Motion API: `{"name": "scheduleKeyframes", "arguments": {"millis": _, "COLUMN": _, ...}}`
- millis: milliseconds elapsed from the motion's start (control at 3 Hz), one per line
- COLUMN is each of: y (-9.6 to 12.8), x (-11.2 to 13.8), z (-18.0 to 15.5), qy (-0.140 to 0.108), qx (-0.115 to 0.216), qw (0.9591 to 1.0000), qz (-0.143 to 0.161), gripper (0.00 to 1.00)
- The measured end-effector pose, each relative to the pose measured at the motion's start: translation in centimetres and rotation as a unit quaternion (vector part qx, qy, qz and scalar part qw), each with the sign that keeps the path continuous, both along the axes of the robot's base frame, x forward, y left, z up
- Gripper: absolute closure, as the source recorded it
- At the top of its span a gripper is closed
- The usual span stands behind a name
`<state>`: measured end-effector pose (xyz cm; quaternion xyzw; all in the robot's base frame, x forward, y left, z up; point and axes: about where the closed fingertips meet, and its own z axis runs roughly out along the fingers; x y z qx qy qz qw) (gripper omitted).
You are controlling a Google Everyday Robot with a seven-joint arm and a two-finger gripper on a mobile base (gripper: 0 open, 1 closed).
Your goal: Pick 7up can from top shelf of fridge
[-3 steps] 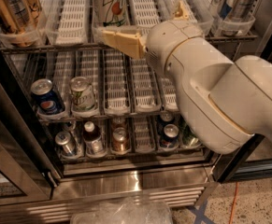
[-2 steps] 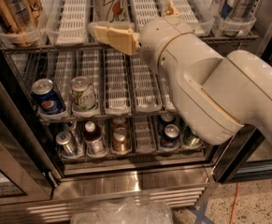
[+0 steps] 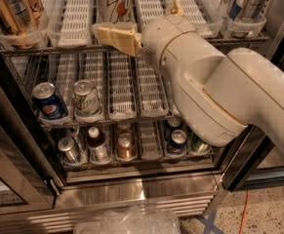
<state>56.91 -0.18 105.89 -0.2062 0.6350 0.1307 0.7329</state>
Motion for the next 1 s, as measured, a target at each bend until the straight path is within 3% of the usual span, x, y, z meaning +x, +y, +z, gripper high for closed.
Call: {"name": "scheduleKeyframes", "arguments": {"millis": 1000, "y": 0.98, "x": -0.01, "z": 0.10, "qy": 0.000, "qx": 0.010, "qw": 0.9998, "qz": 0.019, "gripper": 0.00}}
